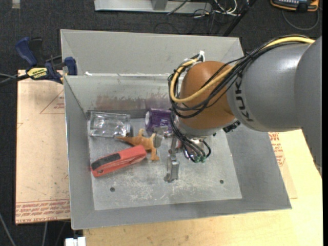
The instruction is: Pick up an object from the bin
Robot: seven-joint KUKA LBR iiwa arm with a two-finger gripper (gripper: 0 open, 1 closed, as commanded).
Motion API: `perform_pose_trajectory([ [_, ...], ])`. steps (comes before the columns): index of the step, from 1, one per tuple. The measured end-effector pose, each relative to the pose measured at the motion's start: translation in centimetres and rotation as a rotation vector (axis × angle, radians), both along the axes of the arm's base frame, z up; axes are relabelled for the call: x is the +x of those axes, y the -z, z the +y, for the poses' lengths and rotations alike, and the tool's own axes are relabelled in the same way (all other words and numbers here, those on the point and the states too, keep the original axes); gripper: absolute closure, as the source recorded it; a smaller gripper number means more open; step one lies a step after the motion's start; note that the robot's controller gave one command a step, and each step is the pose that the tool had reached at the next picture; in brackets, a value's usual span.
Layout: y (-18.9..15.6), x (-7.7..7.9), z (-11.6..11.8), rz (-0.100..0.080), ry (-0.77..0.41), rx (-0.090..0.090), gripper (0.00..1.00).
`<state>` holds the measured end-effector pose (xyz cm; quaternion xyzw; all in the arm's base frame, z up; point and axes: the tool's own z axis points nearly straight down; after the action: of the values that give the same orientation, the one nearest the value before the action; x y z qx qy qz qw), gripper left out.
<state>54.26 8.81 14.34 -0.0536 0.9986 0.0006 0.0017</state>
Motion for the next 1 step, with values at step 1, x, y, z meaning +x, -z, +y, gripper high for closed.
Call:
perform_pose_trajectory([
  [1,1.52,0.95,4.10,0.002,0.078,0.001,0.00],
])
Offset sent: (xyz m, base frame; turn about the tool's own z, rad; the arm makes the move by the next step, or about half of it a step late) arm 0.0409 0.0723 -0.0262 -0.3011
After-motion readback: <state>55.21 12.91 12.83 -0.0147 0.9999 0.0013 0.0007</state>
